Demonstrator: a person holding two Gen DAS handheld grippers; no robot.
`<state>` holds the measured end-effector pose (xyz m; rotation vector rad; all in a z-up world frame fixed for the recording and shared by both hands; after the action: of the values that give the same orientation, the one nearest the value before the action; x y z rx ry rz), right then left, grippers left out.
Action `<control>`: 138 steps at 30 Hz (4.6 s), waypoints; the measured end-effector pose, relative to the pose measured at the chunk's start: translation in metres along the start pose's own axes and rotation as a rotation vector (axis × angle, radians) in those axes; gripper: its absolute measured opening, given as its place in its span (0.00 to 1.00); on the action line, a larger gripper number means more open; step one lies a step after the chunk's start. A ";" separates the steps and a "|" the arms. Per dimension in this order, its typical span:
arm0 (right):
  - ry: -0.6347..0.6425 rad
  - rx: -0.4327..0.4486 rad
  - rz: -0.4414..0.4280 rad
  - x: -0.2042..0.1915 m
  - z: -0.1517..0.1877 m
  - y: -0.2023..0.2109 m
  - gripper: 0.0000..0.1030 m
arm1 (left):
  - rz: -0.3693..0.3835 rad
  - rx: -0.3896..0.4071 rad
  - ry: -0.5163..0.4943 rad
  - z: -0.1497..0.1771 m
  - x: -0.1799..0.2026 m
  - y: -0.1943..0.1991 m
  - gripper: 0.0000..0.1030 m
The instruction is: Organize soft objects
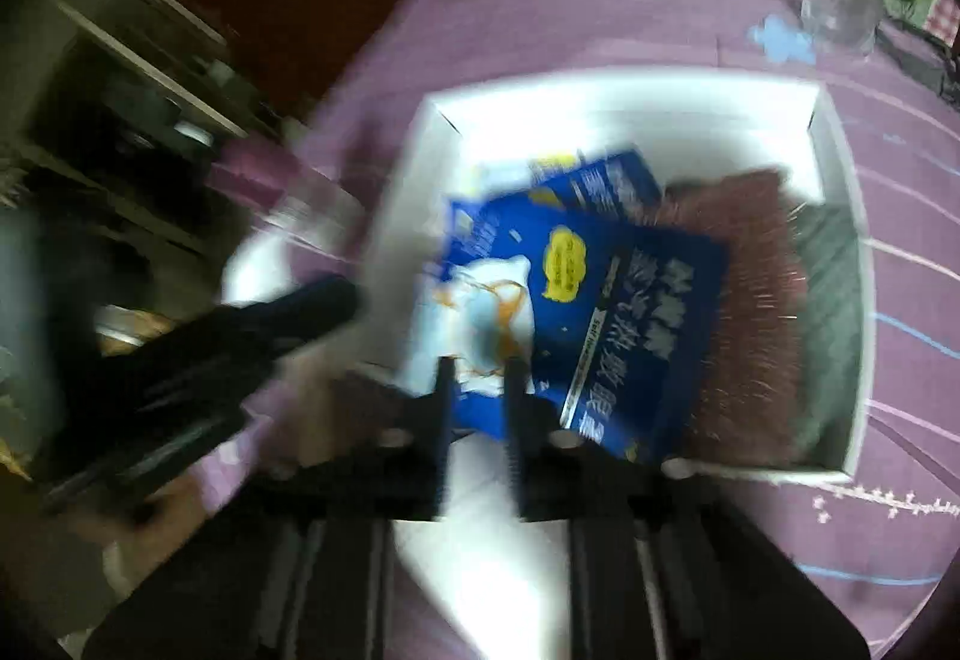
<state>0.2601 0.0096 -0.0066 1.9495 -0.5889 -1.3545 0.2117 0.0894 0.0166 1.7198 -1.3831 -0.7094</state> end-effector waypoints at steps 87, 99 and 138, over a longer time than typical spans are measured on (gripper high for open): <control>-0.329 0.163 -0.231 0.039 0.041 0.042 0.42 | -0.069 -0.149 -0.045 0.020 0.000 -0.027 0.15; -0.457 0.131 -0.268 0.040 0.049 0.024 0.44 | -0.070 -0.154 -0.054 0.021 0.002 -0.028 0.15; -0.287 0.410 -0.594 0.002 0.012 0.057 0.22 | -0.010 0.002 -0.010 0.002 -0.002 0.003 0.16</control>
<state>0.2502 -0.0328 0.0324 2.3961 -0.4578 -2.0328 0.2077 0.0903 0.0183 1.7280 -1.3831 -0.7235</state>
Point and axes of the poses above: each gripper's, at about its wrist camera, not at the fingertips, and y roughly against the way its jaws point, x to its right, z to its underside, the point moved 7 cm from there along -y, roughly the way its jaws point, and after that the axes turned 13 degrees about -z, right-handed, at the moved point
